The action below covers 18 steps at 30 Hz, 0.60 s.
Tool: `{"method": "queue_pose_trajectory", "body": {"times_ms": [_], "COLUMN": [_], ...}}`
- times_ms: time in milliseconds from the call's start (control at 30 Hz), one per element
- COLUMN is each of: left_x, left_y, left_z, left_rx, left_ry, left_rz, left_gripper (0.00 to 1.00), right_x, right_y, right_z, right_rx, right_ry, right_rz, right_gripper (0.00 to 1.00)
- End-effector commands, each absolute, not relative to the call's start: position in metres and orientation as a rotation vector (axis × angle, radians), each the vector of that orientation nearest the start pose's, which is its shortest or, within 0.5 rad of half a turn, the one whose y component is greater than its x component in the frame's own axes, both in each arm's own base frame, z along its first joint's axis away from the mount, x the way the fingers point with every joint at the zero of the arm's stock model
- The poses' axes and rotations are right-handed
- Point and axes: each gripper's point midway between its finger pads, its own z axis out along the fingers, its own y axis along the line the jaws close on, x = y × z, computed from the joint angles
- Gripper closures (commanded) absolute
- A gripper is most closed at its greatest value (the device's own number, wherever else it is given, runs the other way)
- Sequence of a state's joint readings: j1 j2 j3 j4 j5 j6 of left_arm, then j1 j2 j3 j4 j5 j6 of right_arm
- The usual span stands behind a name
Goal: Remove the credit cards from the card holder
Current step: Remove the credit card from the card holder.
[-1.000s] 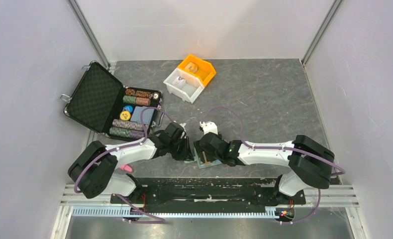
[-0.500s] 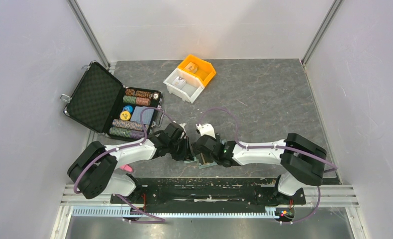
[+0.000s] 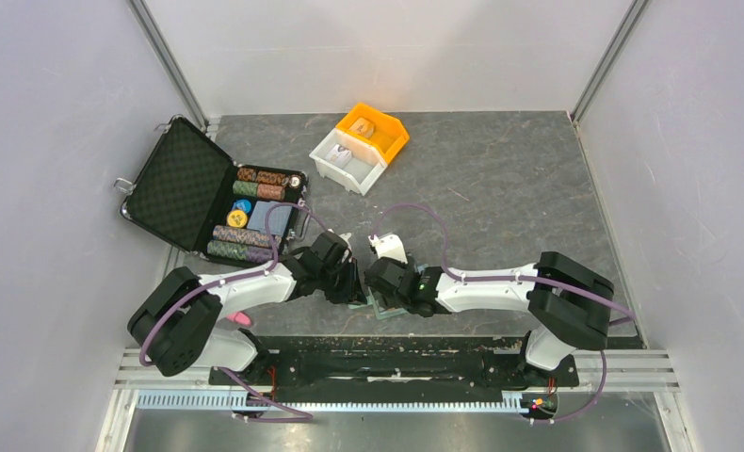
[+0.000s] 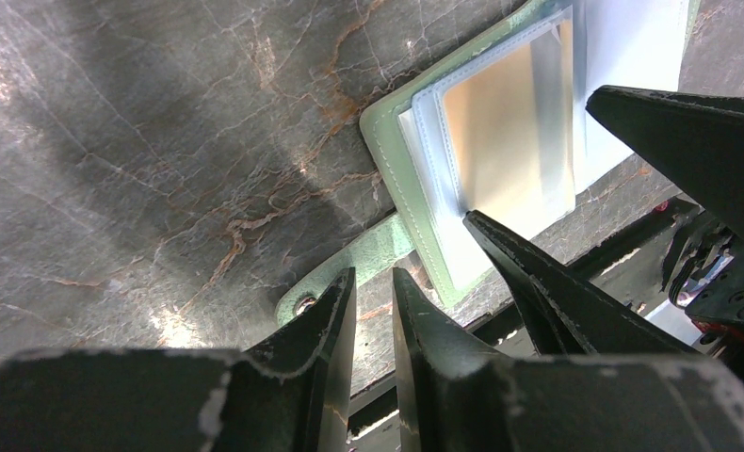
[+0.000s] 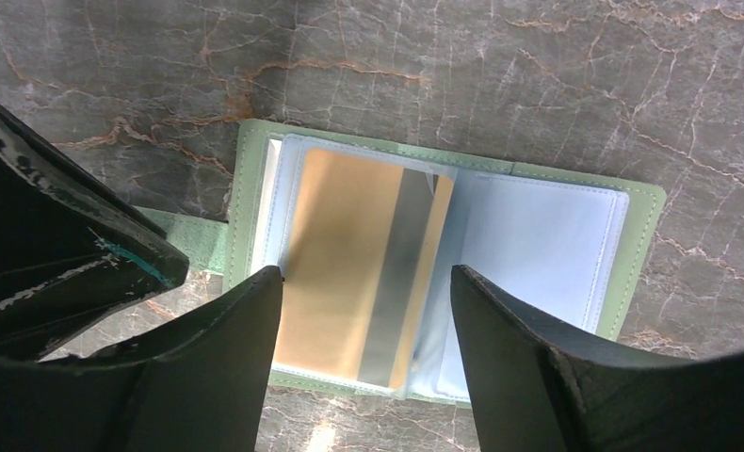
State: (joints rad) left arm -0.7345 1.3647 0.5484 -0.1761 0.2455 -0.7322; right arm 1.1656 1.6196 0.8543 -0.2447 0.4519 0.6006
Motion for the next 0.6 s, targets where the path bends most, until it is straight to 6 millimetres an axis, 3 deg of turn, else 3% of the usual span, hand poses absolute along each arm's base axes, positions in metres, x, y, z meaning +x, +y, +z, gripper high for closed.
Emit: {"method": "queue_pose_trajectory", "body": {"times_ms": [0,200,400,567], "left_x": [0.160,0.160,0.160,0.159], "left_y": [-0.237,-0.236,-0.237,-0.237], "left_z": [0.015,0.015,0.016,0.016], "left_rx": [0.067,0.064,0.062,0.062], "left_ry": [2.775,2.774,2.772,2.773], "left_rz": [-0.796,-0.795,-0.800,-0.801], "left_gripper": [0.73,0.73,0.73,0.73], "right_x": [0.199,0.199,0.196,0.192], "right_y": [0.305,0.300,0.311,0.316], "right_z": [0.044,0.049,0.058,0.063], "right_rx": [-0.485,-0.479,-0.490,-0.489], "right_ry": [2.339,2.320,2.308,2.306], "right_rz": [0.168,0.141,0.201,0.233], "right_gripper": [0.30,0.31,0.44,0.46]}}
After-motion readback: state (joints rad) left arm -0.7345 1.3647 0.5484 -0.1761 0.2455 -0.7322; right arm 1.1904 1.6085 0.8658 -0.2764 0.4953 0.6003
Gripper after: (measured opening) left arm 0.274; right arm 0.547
